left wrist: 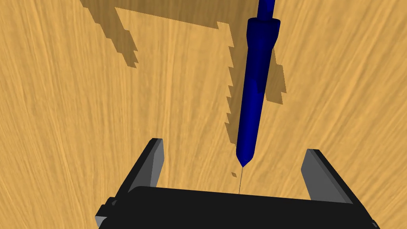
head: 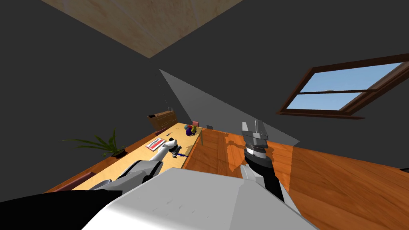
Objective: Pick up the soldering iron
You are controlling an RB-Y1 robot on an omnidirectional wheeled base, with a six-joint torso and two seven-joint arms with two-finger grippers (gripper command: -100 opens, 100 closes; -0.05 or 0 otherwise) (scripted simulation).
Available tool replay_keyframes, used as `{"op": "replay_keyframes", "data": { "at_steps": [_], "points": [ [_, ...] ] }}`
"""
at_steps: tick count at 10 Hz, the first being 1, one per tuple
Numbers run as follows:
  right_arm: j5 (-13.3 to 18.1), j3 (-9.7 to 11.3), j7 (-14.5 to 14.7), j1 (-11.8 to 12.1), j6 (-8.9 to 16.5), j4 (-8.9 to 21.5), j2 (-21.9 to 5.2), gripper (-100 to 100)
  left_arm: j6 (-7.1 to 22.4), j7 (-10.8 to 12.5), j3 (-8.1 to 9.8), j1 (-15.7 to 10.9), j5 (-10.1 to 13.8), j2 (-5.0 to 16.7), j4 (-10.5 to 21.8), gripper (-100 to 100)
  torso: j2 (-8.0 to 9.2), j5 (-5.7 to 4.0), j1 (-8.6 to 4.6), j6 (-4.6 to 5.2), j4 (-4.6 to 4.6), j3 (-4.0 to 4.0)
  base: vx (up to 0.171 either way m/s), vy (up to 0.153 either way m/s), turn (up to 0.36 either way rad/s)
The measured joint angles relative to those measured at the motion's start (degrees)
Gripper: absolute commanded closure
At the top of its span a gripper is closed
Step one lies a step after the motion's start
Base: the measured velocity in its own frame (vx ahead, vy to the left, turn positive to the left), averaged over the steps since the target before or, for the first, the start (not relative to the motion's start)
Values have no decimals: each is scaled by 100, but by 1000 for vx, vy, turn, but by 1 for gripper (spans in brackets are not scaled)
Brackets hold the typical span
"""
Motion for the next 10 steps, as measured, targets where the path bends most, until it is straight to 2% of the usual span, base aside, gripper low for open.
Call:
{"op": "replay_keyframes", "data": {
  "at_steps": [1,2,5,6,7,8,10],
  "points": [
    [0,0,0,0,0,0,0,0,1,-96,18,-128,24,26,297,-100,-1,0,0,0,0,0,63,12,3],
    [0,0,0,0,0,0,0,0,154,-115,31,-91,8,36,285,-100,-6,0,3,-1,-1,-3,80,16,5],
    [0,0,0,0,0,0,0,0,505,-292,93,-259,48,139,700,-100,-10,1,4,0,-2,-5,55,11,1],
    [0,0,0,0,0,0,0,0,530,-301,96,-261,49,143,707,0,2,0,1,0,0,1,5,1,0],
    [0,0,0,0,0,0,0,0,527,-300,95,-262,49,142,706,-100,10,0,0,0,2,6,19,32,-21],
    [0,0,0,0,0,0,0,0,463,-268,82,-253,15,76,741,-100,9,2,8,0,2,5,22,59,-29],
    [0,0,0,0,0,0,-1,0,148,-290,71,-267,-26,-63,1037,-100,7,5,20,0,1,4,22,50,-17]
  ]
}}
